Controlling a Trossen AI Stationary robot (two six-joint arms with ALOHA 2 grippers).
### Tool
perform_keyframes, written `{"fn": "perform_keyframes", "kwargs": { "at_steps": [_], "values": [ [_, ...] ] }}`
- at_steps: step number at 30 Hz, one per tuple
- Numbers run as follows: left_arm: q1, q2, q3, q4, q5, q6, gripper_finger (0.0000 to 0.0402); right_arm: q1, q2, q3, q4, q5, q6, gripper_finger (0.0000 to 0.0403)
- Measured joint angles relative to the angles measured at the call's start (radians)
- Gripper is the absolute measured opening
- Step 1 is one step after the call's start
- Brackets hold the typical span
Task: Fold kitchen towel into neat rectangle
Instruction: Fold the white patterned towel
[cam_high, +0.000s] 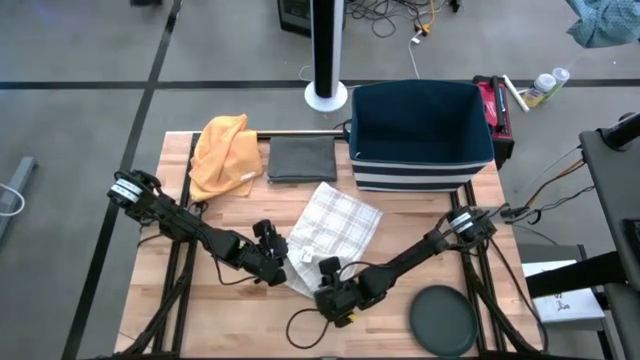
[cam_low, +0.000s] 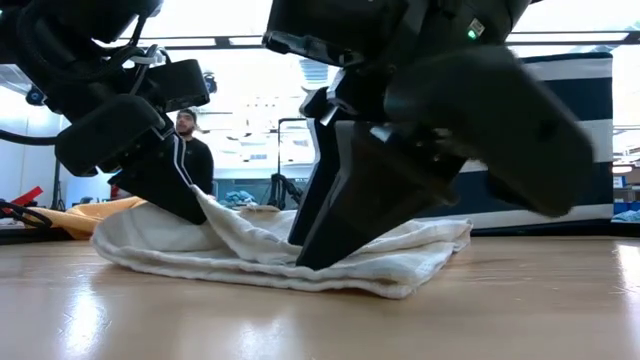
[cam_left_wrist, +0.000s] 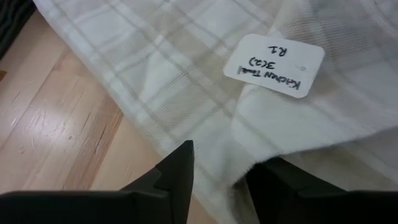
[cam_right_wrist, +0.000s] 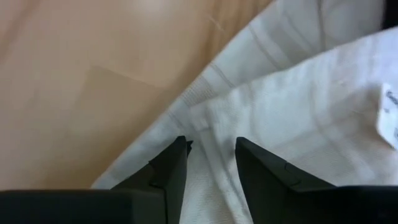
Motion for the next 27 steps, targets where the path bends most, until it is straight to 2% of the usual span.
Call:
{"fn": "perform_keyframes", "kwargs": {
  "at_steps": [7, 12, 17, 22, 27],
  "values": [
    [0.0, 0.0, 0.0, 0.007, 0.005, 0.0, 0.0131, -0.009, 0.004, 0.0, 0.007, 0.005, -0.054, 0.0112],
    [0.0, 0.0, 0.0, 0.011, 0.008, 0.0, 0.0139, -0.011, 0.004, 0.0, 0.011, 0.005, -0.147, 0.0122],
    [0.0, 0.0, 0.0, 0.012, 0.009, 0.0, 0.0141, -0.034, 0.004, 0.0, 0.016, -0.008, -0.146, 0.0123],
    [0.0, 0.0, 0.0, 0.016, 0.019, 0.001, 0.0132, -0.053, 0.004, -0.004, 0.036, -0.065, -0.134, 0.01],
    [0.0, 0.0, 0.0, 0.016, 0.024, 0.002, 0.0124, -0.056, 0.004, -0.014, 0.064, -0.068, -0.131, 0.0064]
  ]
}}
